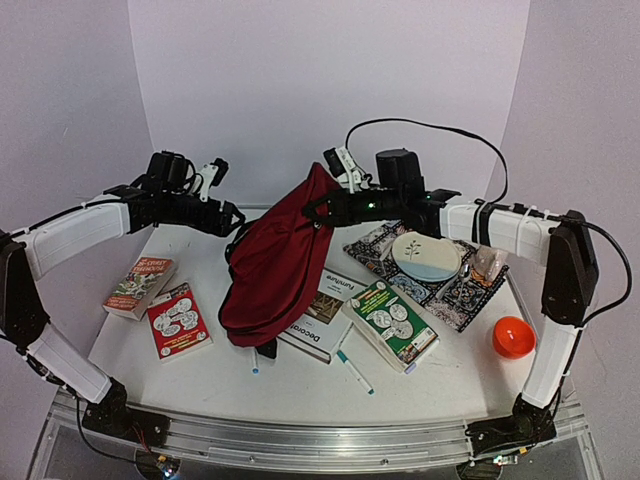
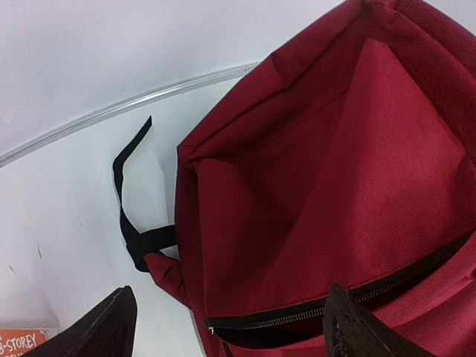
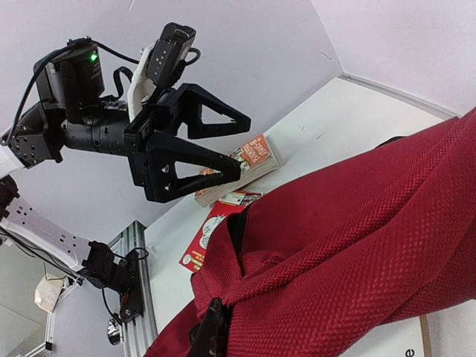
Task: Pack the student bag
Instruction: Pass from the right arm to the left
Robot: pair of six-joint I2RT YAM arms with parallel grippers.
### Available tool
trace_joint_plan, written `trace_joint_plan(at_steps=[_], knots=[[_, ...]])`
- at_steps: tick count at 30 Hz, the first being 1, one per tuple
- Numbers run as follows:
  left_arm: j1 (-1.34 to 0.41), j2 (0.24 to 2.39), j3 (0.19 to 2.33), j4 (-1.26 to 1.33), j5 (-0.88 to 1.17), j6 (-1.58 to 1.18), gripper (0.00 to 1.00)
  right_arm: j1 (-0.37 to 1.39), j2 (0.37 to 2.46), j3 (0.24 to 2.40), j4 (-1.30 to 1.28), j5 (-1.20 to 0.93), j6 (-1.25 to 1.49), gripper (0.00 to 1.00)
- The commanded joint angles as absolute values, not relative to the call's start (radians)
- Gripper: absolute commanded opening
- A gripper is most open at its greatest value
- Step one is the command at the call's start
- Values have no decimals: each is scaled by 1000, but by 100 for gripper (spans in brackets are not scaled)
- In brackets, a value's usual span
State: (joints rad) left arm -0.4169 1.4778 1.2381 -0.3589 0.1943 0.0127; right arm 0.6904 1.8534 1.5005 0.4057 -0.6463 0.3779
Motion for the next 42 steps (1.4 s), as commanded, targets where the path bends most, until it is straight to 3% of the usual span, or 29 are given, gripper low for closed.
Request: trace_joint_plan(at_steps=[1, 14, 20, 24, 27, 30, 32, 33, 35, 37, 42], knots=[[-426, 1450, 1209, -356, 245, 114, 89, 697, 1834, 1571, 499, -709, 365, 0], [-465, 1465, 1172, -367, 373, 191, 92, 717, 1876, 1607, 504, -727, 375, 0], [-474, 1508, 1216, -359, 267, 184, 93, 725, 1898, 1624, 503, -733, 379, 0], [-476, 1558, 1258, -333, 206, 177, 88, 728, 1912, 1635, 506, -734, 387, 0], [-476, 1581, 1275, -327, 152, 164, 74, 730, 1919, 1639, 510, -718, 399, 0], [-476, 1553, 1280, -322, 104, 139, 31, 730, 1927, 1641, 509, -675, 418, 1], [-476, 1523, 1278, -320, 89, 121, 8, 731, 1934, 1644, 504, -632, 435, 5], [-476, 1510, 1277, -321, 81, 111, 1, 731, 1939, 1647, 498, -615, 440, 7], [-476, 1490, 1275, -321, 51, 83, 0, 729, 1948, 1653, 482, -584, 456, 8], [-476, 1470, 1274, -326, 31, 44, 0, 730, 1953, 1656, 456, -531, 475, 23], [-475, 1434, 1312, -355, -32, -82, 0, 731, 1910, 1612, 388, -413, 501, 48]])
